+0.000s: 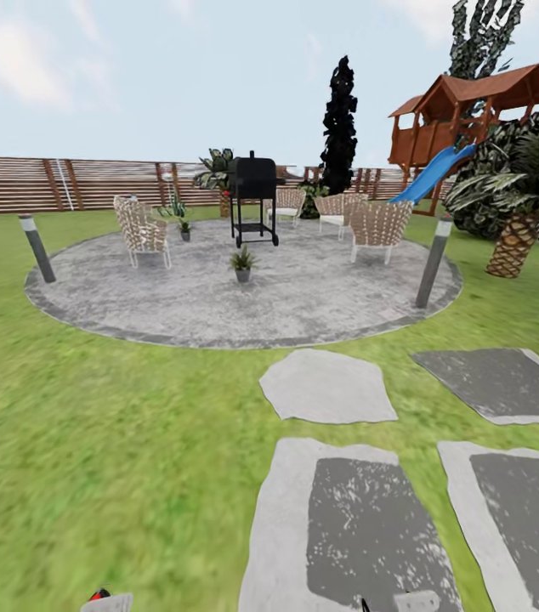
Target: Pick up the pesticide atomizer in the garden and spray insectifuge to fully cover both potted plants in the garden.
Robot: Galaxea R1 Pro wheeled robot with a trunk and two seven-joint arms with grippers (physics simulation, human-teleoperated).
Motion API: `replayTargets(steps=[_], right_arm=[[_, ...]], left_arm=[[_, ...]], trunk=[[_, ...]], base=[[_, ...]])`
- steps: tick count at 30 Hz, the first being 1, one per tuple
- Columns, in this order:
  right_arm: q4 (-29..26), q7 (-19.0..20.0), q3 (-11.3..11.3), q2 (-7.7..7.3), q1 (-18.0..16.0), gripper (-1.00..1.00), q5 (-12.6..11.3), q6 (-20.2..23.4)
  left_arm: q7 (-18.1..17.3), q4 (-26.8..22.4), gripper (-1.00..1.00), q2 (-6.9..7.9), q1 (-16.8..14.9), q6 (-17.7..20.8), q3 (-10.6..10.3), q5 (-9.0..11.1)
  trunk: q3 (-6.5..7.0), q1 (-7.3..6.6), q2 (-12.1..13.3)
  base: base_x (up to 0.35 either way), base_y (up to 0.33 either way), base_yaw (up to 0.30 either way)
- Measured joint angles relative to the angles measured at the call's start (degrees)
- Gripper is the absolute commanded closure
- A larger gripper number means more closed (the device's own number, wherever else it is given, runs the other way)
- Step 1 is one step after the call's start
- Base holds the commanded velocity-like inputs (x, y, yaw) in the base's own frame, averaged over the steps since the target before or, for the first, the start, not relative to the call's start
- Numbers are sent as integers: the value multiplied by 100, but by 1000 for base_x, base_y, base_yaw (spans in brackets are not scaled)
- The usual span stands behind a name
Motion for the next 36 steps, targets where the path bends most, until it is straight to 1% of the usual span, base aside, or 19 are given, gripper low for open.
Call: replayTargets(steps=[36], right_arm=[[0,0,0,-4,0,-100,4,5]], left_arm=[[0,0,100,0,1,1,1,7]], trunk=[[0,0,0]], base=[[340,0,0]])
